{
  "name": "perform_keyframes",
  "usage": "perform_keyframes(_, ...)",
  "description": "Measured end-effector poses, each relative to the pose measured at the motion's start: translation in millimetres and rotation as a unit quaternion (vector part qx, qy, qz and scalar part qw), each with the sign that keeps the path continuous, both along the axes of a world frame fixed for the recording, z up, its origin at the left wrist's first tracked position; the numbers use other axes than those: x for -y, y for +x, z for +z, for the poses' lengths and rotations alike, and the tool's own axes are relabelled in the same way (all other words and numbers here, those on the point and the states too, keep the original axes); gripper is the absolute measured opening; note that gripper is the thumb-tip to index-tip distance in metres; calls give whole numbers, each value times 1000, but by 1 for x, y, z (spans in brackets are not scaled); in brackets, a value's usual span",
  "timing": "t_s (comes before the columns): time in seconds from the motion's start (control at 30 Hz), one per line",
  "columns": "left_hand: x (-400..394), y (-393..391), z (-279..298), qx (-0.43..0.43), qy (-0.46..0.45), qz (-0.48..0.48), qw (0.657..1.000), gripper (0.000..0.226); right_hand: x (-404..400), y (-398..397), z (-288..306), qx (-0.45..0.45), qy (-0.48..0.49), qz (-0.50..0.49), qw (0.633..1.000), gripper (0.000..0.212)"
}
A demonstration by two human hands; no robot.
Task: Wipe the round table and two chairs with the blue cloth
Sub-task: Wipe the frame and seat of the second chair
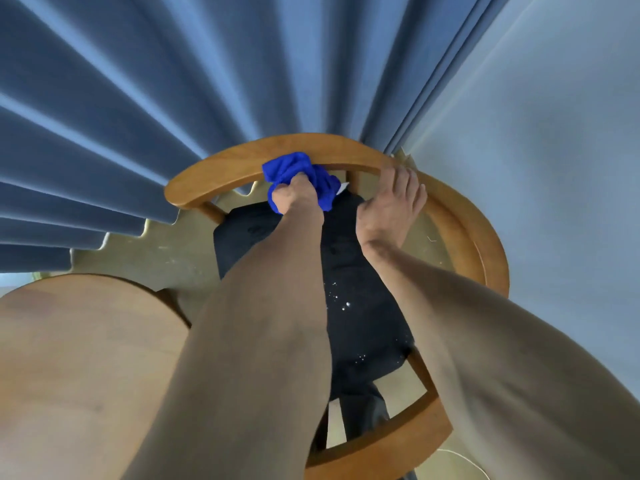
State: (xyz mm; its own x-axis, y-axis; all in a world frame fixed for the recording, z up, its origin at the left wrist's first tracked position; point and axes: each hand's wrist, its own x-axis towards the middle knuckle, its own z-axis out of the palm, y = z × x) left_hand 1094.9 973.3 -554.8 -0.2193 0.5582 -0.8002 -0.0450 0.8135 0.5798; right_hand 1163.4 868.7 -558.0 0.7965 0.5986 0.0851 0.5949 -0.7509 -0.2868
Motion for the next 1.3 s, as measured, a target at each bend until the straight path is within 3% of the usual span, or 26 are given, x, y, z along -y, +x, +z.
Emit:
perform_keyframes(0.23, -32, -96, -22, -39, 18, 75, 996, 21, -9, -22, -19, 33, -34, 11, 999, 58)
perform_keyframes(0.63, -41, -171, -17, -91, 53, 156, 982, 15, -26, -94, -27, -30, -30, 43, 998, 55)
perform_keyframes(0.8, -59, -203, -12, -180, 105, 47, 977, 23, -15, -88, -28, -63, -28, 32, 997, 56)
perform_keyframes(0.9, -60, -203, -6, -224, 124, 0, 967, 14, -3, -83, -29, -73, -8, 6, 997, 55)
perform_keyframes(1.03, -42, -185, -1, -221, 139, -7, 965, 17, 11, -72, -28, -96, 51, 1, 994, 52)
perform_keyframes(1.1, -26, -167, 0, -194, 143, -18, 970, 22, 17, -67, -27, -155, 55, -9, 986, 45)
perform_keyframes(1.17, -13, -142, 6, -138, 136, -29, 981, 24, 18, -64, -28, -281, 56, -50, 957, 30)
perform_keyframes(1.2, -6, -129, 10, -99, 123, -41, 987, 22, 17, -61, -27, -371, 74, -92, 921, 30)
perform_keyframes(1.3, 13, -98, 19, 34, 50, -102, 993, 14, 15, -54, -21, -584, 126, -217, 772, 45)
